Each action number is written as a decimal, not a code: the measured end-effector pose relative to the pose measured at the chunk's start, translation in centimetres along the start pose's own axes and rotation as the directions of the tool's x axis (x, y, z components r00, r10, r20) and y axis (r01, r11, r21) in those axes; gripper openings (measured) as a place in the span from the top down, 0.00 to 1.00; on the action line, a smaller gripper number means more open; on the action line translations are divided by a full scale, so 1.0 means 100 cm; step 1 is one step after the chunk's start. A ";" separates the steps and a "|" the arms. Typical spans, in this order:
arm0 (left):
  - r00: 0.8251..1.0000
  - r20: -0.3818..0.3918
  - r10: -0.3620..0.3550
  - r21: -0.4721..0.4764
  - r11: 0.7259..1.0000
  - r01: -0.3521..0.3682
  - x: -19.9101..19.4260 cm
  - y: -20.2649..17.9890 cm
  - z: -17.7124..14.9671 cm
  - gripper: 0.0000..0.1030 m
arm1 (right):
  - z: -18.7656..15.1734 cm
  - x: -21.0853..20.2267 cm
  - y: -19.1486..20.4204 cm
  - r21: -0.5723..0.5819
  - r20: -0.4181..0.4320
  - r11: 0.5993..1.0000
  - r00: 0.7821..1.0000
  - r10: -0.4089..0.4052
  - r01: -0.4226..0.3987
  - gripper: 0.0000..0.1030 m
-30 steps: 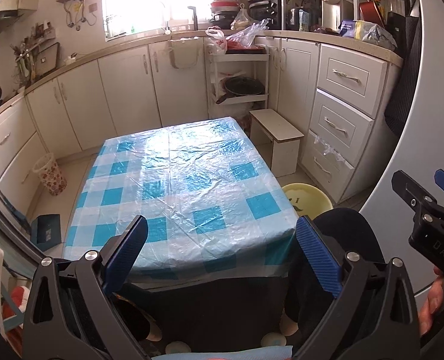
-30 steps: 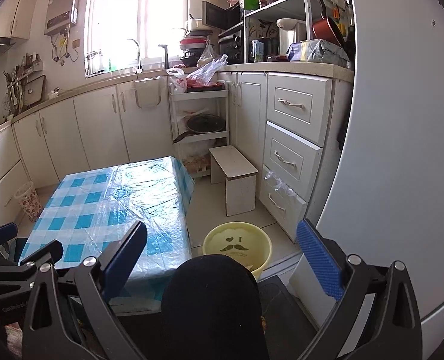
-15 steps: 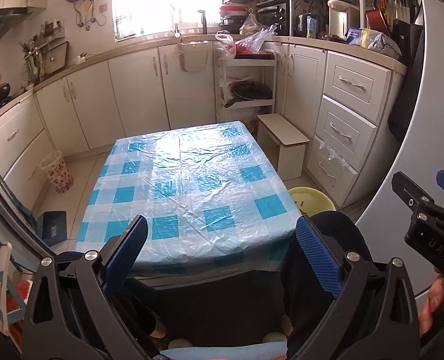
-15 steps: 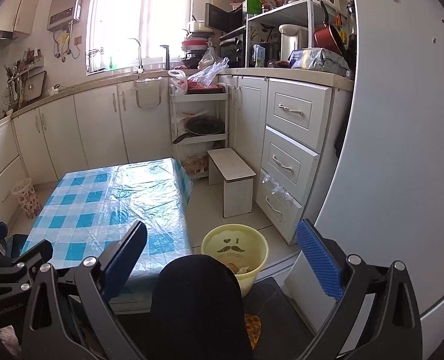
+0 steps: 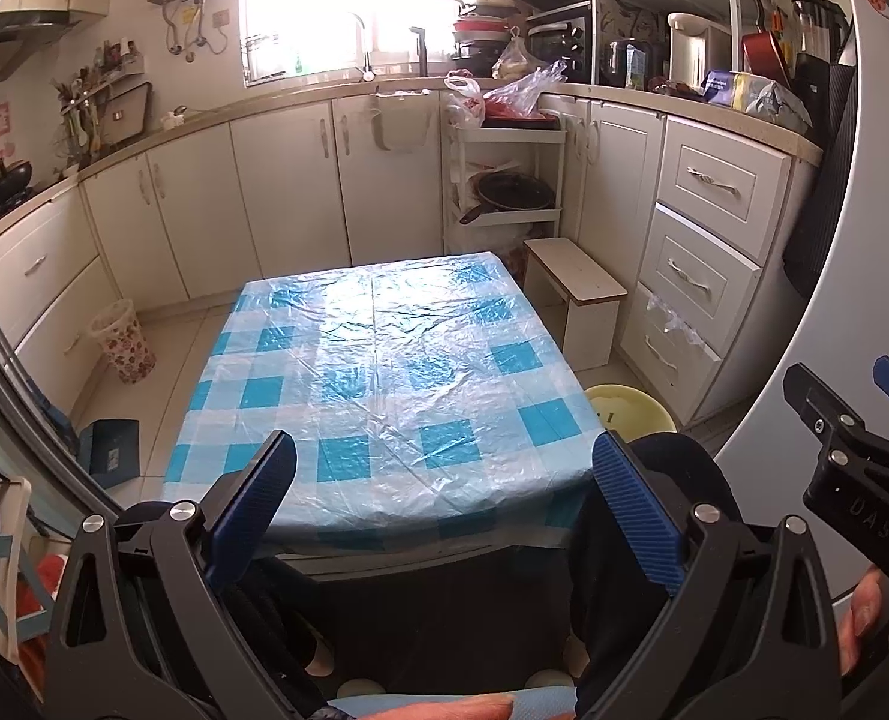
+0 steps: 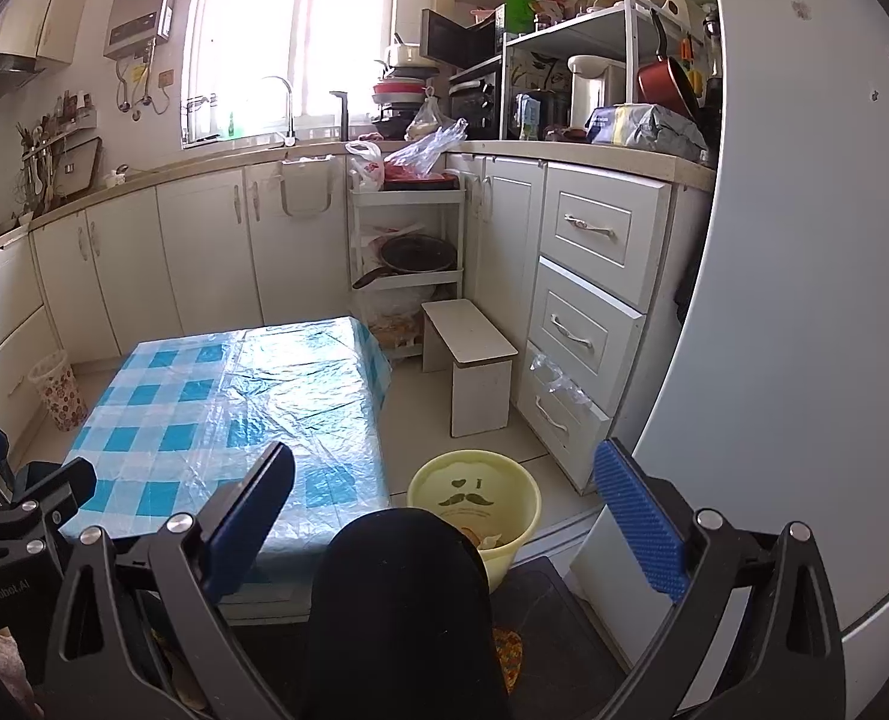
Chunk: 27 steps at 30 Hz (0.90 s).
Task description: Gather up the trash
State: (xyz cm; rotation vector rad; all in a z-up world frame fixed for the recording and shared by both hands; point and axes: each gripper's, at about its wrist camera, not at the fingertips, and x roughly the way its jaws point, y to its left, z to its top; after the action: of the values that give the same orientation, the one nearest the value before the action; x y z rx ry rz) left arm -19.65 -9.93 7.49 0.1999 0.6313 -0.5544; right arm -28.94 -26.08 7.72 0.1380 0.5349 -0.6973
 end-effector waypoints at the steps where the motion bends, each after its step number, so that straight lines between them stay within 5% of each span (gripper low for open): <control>1: 1.000 0.001 0.001 -0.001 1.000 -0.001 0.000 0.000 0.000 0.07 | 0.000 0.000 0.001 0.000 0.000 1.000 1.000 0.001 -0.001 0.07; 27: 1.000 0.006 0.016 -0.010 1.000 -0.016 -0.004 0.006 0.000 0.07 | -0.002 -0.003 0.010 -0.024 -0.010 0.999 1.000 0.022 -0.022 0.07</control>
State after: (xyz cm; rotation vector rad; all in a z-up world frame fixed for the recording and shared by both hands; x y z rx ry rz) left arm -19.57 -9.28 7.72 0.1939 0.6254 -0.5359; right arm -28.58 -25.11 7.59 0.1243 0.5499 -0.6691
